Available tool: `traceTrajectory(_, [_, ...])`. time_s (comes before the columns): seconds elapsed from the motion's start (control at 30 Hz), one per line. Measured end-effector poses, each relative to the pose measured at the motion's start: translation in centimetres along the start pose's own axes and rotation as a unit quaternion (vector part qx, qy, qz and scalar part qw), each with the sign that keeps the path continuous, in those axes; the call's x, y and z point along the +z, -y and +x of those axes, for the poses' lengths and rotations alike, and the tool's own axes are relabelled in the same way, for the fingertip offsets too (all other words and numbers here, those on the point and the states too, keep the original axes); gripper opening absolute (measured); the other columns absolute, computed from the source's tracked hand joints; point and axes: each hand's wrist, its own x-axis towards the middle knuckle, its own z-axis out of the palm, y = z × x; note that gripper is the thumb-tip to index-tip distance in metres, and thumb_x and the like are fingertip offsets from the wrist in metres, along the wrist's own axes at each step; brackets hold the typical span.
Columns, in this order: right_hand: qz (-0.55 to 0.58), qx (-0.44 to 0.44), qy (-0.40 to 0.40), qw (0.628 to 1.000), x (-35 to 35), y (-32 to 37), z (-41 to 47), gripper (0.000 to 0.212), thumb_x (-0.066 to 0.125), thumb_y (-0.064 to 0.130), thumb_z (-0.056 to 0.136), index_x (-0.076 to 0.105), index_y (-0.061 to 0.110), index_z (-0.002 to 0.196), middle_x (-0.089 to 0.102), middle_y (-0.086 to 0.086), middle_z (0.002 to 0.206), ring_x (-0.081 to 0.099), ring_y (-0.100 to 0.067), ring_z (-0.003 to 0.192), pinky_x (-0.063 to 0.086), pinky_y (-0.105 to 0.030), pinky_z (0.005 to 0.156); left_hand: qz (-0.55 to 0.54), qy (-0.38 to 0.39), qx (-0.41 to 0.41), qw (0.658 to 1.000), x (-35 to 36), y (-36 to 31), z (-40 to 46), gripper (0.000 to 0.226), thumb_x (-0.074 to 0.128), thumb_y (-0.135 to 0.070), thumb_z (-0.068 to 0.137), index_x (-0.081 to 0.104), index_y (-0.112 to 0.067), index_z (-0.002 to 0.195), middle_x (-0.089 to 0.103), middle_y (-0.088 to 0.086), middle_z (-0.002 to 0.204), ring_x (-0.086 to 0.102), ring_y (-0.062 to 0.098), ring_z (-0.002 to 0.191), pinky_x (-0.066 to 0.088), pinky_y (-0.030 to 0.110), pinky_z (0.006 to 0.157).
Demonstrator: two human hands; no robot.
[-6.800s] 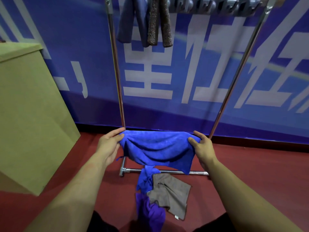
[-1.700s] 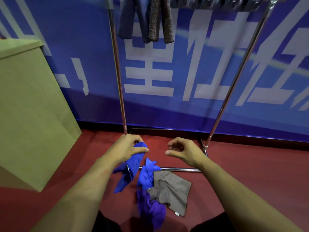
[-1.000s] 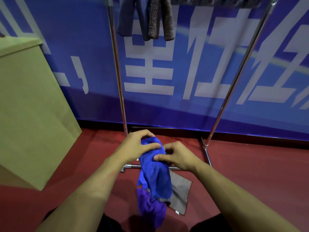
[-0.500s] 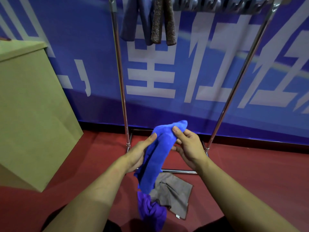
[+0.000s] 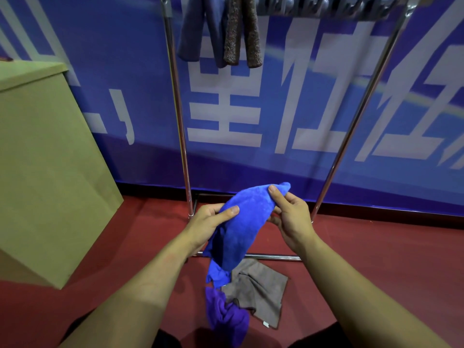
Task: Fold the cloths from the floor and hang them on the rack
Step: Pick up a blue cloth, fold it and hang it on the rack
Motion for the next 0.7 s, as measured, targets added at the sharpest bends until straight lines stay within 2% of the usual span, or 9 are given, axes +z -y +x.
traceTrajectory(0.2, [-0.045,0.013,-0.021,0.999,-0.2,-0.1,0.0,0.034,0.071,0.030,0.093,0.072,-0.003,0.103,0.065,-0.021,0.084,0.060,-0.028,0.074,0.057,-0.033,0.060,-0.011,-0.008,0.007,1.000,-0.3,0.0,0.1,0.033,0.072,-0.031,0.086,0.075,-0.003,0.104,0.073,0.025,0.107,0.067,0.028,0.094,0.050,0.041,0.089])
traceTrajectory(0.37, [-0.073,0.025,-0.038,0.996,-0.2,0.0,0.0,0.030,0.072,0.036,0.091,0.068,0.006,0.089,0.061,0.000,0.060,0.056,-0.013,0.053,0.048,-0.029,0.056,-0.032,-0.014,0.017,0.999,0.0,-0.3,0.1,0.030,0.070,-0.028,0.086,0.076,-0.004,0.102,0.074,0.021,0.104,0.068,0.027,0.095,0.050,0.039,0.090])
traceTrajectory(0.5, [-0.114,0.035,-0.023,0.993,-0.2,0.0,-0.2,0.035,0.071,0.040,0.091,0.071,0.005,0.091,0.067,-0.004,0.068,0.062,-0.014,0.057,0.048,-0.025,0.054,-0.090,0.000,0.011,0.996,0.2,-1.1,-0.1,0.029,0.066,-0.024,0.090,0.074,-0.002,0.107,0.073,0.020,0.104,0.069,0.025,0.093,0.051,0.037,0.090])
traceTrajectory(0.6, [-0.125,0.046,-0.006,0.991,0.0,-0.1,-0.2,0.042,0.071,0.041,0.091,0.073,-0.001,0.097,0.071,-0.008,0.075,0.062,-0.013,0.058,0.047,-0.024,0.054,-0.132,-0.015,0.017,0.991,0.4,-1.7,0.0,0.039,0.062,-0.023,0.091,0.069,0.006,0.115,0.072,0.022,0.107,0.069,0.026,0.094,0.053,0.037,0.091])
traceTrajectory(0.7, [-0.133,0.046,0.005,0.990,0.0,-0.1,-0.4,0.036,0.070,0.041,0.092,0.073,0.005,0.091,0.073,-0.009,0.077,0.060,-0.013,0.059,0.046,-0.025,0.056,-0.178,-0.042,0.024,0.983,0.4,-2.1,0.1,0.039,0.063,-0.025,0.088,0.068,0.007,0.110,0.073,0.021,0.102,0.071,0.026,0.090,0.056,0.035,0.088])
